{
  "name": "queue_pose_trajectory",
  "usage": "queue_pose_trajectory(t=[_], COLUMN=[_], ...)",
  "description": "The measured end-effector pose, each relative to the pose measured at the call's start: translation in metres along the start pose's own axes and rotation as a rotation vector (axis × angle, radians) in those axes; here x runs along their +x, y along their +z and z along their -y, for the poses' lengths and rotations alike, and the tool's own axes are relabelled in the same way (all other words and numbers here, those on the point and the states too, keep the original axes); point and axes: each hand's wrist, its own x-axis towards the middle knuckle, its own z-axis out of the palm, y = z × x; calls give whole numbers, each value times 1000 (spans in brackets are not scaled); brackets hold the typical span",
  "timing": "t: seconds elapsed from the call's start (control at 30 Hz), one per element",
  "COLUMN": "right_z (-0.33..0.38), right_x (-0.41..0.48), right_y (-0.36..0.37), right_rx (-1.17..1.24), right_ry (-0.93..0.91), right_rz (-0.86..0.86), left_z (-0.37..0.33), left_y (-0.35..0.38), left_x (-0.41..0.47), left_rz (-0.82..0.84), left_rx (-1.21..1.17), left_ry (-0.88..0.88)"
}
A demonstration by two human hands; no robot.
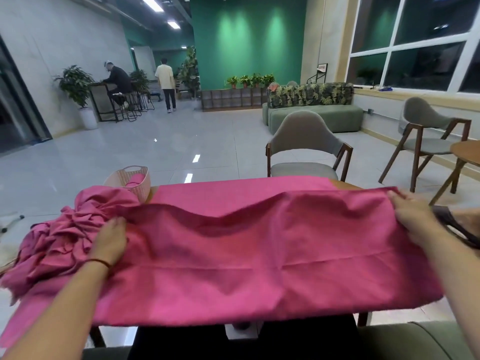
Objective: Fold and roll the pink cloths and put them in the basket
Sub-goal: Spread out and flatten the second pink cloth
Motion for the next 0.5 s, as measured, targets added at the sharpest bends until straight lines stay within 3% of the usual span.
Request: queue_pose_trajectory(t=[0.03,0.1,0.27,0.5], right_z=[-14,-43,-74,-98], right_x=[4,3,-11,-18], right_y=[12,30,34,11], right_rx=[-138,-281,-371,-522], right_ry=[-3,57,11,-134], right_rz=[5,65,82,28], left_z=[-2,-1,-3,1], left_y=[22,49,51,48], left_x=[-12,-30,-41,-62], left_rz=[78,91,80,65], left_rx=[-31,-39,-12,-12], left_ry=[-124,-207,-75,-40])
